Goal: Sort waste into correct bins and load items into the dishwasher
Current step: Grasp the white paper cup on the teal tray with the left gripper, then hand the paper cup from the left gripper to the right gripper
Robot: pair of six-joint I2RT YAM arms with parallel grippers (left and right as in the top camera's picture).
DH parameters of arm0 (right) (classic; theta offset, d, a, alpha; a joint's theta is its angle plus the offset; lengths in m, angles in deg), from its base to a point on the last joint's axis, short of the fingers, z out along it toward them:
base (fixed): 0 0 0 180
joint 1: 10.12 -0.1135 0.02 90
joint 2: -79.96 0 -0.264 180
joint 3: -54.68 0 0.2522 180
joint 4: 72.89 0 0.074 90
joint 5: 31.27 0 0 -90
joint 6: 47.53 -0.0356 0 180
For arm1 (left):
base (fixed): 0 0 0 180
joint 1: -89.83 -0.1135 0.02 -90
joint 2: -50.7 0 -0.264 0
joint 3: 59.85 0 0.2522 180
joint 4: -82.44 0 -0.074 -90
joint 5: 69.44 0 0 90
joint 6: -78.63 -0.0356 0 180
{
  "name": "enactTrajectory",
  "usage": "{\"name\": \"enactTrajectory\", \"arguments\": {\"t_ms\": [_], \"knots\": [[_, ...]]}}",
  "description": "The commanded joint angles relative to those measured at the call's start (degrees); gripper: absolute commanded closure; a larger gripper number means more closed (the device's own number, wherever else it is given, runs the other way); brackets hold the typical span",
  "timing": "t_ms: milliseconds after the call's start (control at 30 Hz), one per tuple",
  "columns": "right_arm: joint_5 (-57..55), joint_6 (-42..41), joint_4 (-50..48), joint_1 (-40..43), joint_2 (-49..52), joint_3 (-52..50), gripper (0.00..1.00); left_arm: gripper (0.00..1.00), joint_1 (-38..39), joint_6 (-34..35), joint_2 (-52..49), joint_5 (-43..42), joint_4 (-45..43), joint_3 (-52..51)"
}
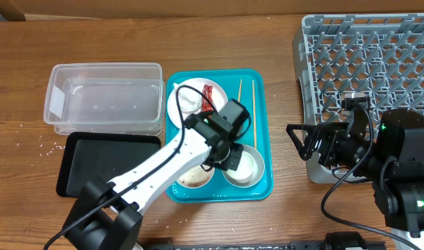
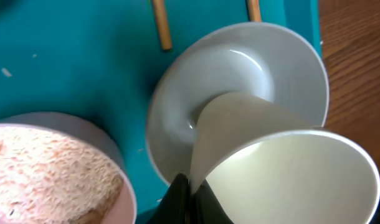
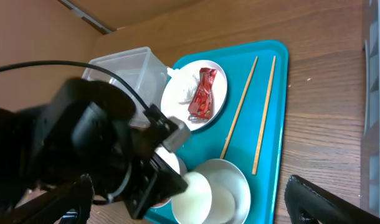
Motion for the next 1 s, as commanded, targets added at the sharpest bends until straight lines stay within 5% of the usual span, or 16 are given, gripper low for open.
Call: {"name": "enactTrajectory", "arguments": {"t_ms": [0, 100, 267, 367, 600, 967], "knots": [[-0.3, -0.5, -0.3, 0.1, -0.2, 1.7, 0.0, 0.96, -5.8, -1.8, 4.7, -7.3, 1.9, 4.9], [-0.3, -0.5, -0.6, 0.1, -0.2, 1.7, 0.0, 0.96, -12.0, -5.9, 7.2, -19.5, 1.9, 6.3], [9.3, -0.5, -4.6, -0.1, 1.1, 1.7, 0.06, 0.96, -28.9, -17.9, 9.1, -61.8, -0.3, 6.4], [18.9, -0.4, -9.2, -1.9, 4.0, 1.7, 0.1, 0.96, -32.7, -23.9, 9.1, -79.2, 0.3, 6.4], [33.0, 0.4, -20.7, -8.9, 10.5, 1.7, 0.11, 0.96, -33.6, -23.7, 9.1, -80.7, 0.3, 6.4], [29.4, -3.3, -30.8, -15.8, 11.0, 1.7, 0.17, 0.96, -31.7, -23.7, 9.1, -79.4, 0.3, 6.4]]}}
